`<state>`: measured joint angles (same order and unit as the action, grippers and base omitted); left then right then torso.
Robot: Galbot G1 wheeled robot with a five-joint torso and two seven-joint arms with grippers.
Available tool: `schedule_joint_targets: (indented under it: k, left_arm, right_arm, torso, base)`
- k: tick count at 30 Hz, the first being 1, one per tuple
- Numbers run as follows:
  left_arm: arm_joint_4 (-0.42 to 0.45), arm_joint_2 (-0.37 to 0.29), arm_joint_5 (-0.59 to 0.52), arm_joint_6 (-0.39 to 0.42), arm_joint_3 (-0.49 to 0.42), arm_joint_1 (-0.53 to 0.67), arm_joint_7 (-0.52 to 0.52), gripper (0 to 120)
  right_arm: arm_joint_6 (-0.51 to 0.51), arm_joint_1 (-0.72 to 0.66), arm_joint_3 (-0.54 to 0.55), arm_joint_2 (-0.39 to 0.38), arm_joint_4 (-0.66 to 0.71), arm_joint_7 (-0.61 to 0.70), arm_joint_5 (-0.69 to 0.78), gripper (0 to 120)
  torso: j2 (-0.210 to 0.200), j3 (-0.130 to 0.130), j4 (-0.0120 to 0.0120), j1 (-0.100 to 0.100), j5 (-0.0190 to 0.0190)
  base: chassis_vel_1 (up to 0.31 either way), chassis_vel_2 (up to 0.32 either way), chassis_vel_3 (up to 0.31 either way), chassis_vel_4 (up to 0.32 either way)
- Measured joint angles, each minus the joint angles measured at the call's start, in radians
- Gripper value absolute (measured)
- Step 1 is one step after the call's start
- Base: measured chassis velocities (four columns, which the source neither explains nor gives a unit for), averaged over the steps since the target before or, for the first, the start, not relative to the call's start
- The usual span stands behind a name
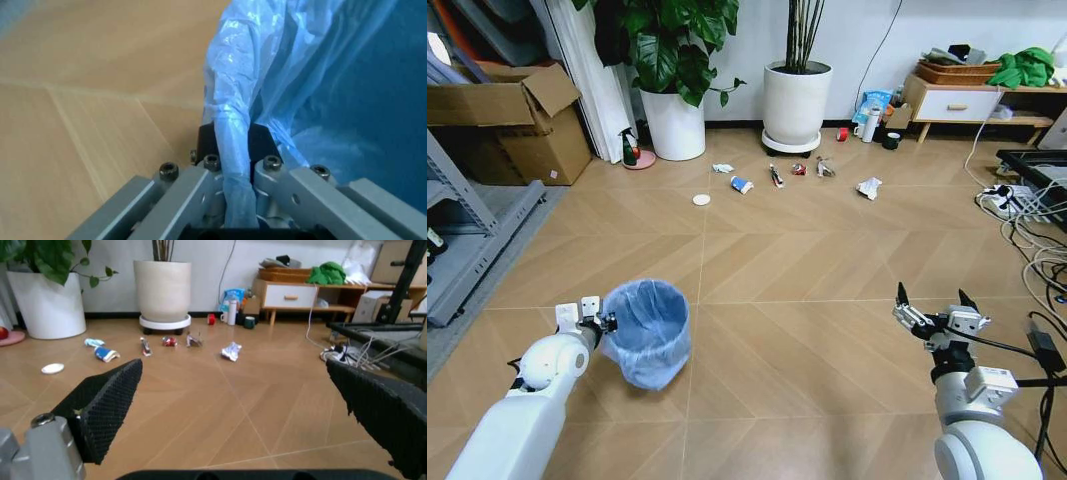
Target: Pick up the trash bin and place the garbage on the floor into it.
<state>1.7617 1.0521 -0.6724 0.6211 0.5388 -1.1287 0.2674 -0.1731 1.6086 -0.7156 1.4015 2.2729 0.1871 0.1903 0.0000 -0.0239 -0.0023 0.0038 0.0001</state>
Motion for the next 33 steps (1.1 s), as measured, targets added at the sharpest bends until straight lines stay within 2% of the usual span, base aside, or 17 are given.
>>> schedule_joint_targets:
  k: [1,2,3,4,5,7,9,14,17,25,33]
  left_arm:
    - [0.037,0.003,-0.001,-0.002,0.016,-0.02,0.012,0]
    - [0.037,0.003,-0.001,-0.002,0.016,-0.02,0.012,0]
    - [0.082,0.007,-0.006,-0.004,0.034,-0.046,0.025,0]
    - [0.129,0.013,-0.011,-0.006,0.051,-0.075,0.043,0]
    - [0.129,0.013,-0.011,-0.006,0.051,-0.075,0.043,0]
    - [0.197,0.028,-0.012,-0.016,0.073,-0.126,0.067,0]
    - [0.261,0.058,-0.006,-0.049,0.08,-0.182,0.085,0]
    - [0.31,0.086,0.011,-0.094,0.079,-0.218,0.102,0]
    - [0.367,0.115,0.065,-0.127,0.074,-0.252,0.113,0]
    - [0.415,0.11,0.106,-0.135,0.069,-0.283,0.101,0]
    - [0.423,0.112,0.112,-0.135,0.064,-0.29,0.099,0]
  right_arm:
    - [-0.004,-0.004,-0.002,-0.002,0.002,0.003,0.005,100]
    - [-0.004,-0.004,-0.002,-0.002,0.002,0.003,0.005,100]
    - [-0.006,-0.008,-0.004,-0.005,0.003,0.005,0.008,100]
    - [-0.007,-0.012,-0.006,-0.008,0.005,0.005,0.009,100]
    - [-0.007,-0.012,-0.006,-0.008,0.005,0.005,0.009,100]
    - [-0.006,-0.016,-0.011,-0.014,0.005,0.005,0.009,100]
    - [-0.006,-0.021,-0.015,-0.018,0.008,0.003,0.009,100]
    - [-0.006,-0.024,-0.017,-0.019,0.01,-0.002,0.009,100]
    - [-0.006,-0.025,-0.017,-0.02,0.01,-0.017,0.005,100]
    - [0.013,-0.029,-0.014,-0.019,0.003,-0.04,-0.007,100]
    - [0.016,-0.028,-0.011,-0.016,0.002,-0.043,-0.016,100]
  torso:
    - [0.0,0.0,0.0001,0.0,-0.0003]
    - [0.0,0.0,0.0001,0.0,-0.0003]
    - [0.0,0.0,0.0001,0.0,-0.0014]
    - [0.0,0.0,-0.0001,0.0,-0.0008]
    - [0.0,0.0,-0.0001,0.0,-0.0008]
    - [0.0,0.0,0.0001,0.0,-0.0002]
    - [0.0,0.0,0.0003,0.0,-0.0012]
    - [0.0,0.0,0.0001,0.0,-0.0006]
    - [0.0,0.0,0.0,0.0,-0.0006]
    - [0.0,0.0,0.0001,0.0,-0.0008]
    - [0.0,0.0,0.0,0.0,-0.0009]
  base:
    - [0.0,0.0,0.0,0.0]
    - [0.0,0.0,0.0,0.0]
    - [0.0,0.0,0.0,0.0]
    - [0.0,0.0,0.0,0.0]
    - [0.0,0.0,0.0,0.0]
    - [0.0,0.0,0.0,0.0]
    - [0.0,0.0,0.0,0.0]
    - [0.0,0.0,0.0,0.0]
    - [0.0,0.0,0.0,0.0]
    - [0.0,0.0,0.0,0.0]
    - [-0.044,0.056,0.045,-0.052]
